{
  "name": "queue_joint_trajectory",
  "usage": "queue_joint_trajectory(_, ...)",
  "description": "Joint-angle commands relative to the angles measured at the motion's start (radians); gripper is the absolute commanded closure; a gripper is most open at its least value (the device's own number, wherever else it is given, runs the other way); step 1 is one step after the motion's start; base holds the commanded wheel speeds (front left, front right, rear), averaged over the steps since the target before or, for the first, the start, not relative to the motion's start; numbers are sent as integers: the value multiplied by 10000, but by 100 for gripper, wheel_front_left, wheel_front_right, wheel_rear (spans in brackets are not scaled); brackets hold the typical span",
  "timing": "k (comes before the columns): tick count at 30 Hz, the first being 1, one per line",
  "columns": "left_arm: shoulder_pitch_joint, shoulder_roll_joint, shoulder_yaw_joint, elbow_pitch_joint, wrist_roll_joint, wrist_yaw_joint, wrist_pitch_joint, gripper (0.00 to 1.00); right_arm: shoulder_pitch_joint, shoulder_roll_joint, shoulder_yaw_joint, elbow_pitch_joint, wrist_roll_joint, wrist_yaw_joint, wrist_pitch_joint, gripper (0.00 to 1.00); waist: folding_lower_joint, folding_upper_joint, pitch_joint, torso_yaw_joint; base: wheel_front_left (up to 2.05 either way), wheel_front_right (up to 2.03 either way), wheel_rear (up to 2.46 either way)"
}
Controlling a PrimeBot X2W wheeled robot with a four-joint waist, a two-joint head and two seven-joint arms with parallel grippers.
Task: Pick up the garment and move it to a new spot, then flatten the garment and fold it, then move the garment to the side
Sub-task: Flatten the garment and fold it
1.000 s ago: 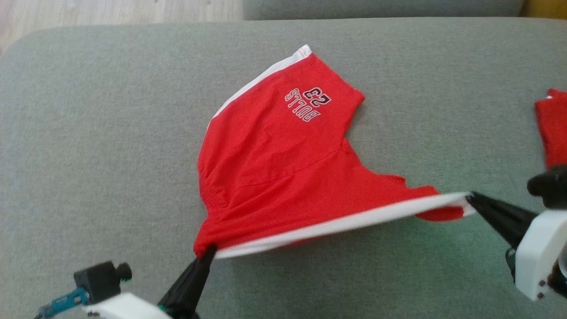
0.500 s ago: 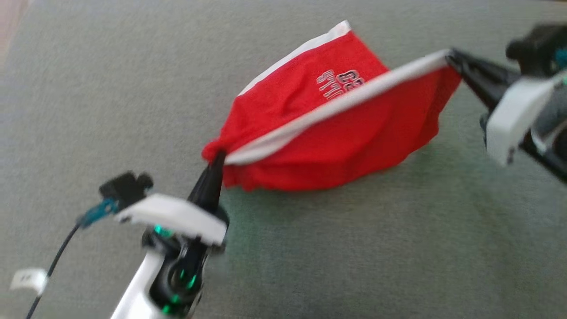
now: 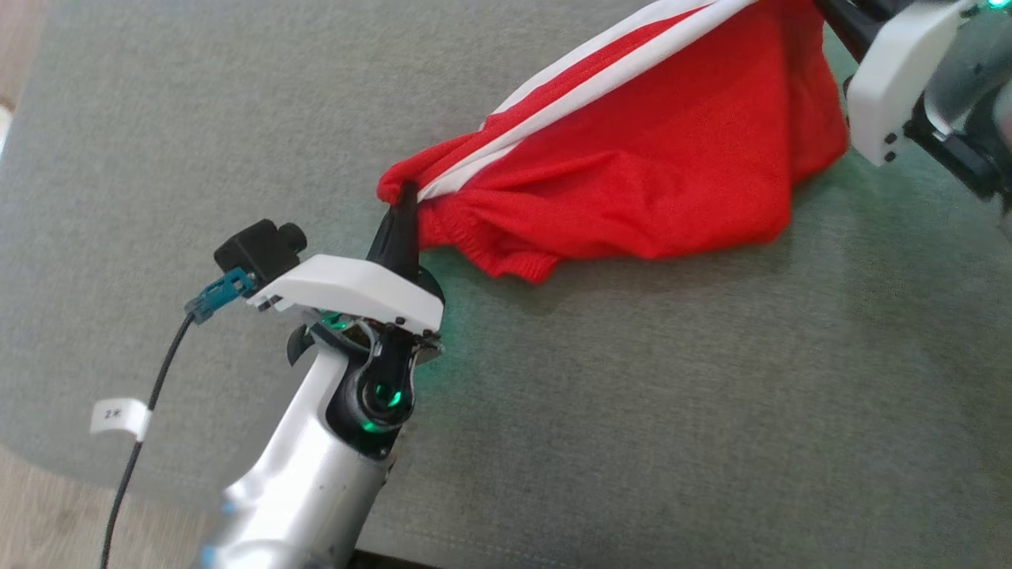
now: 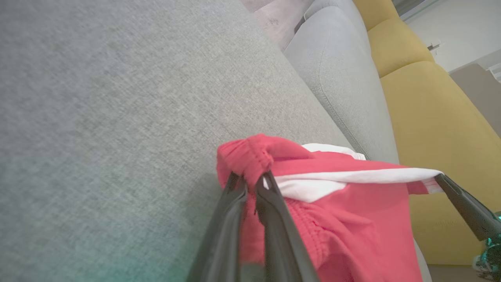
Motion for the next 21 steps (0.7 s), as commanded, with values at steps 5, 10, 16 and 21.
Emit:
queue_joint_trajectory(5, -436, 33, 192, 143, -129, -353, -454, 0, -496, 253, 392, 588, 261, 65, -675, 0, -2, 0, 242, 313, 0, 0, 0)
queue_joint_trajectory(10, -571, -14, 29, 542, -148, -736, -863, 0, -739, 502, 787, 1323, 559, 65, -1479, 0, -2, 0, 140, 301, 0, 0, 0)
queue_joint_trajectory(16, -345, 409, -205, 684, 603, -1350, -1768, 0, -431, 766, 819, 1936, 1583, 65, -1723, 0, -2, 0, -398, 112, 0, 0, 0)
queue_joint_trajectory(21, -90, 1072, -260, 884, 1998, -1497, -2709, 0, 160, 1007, 750, 2321, 2549, 65, -1345, 0, -2, 0, -947, 37, 0, 0, 0)
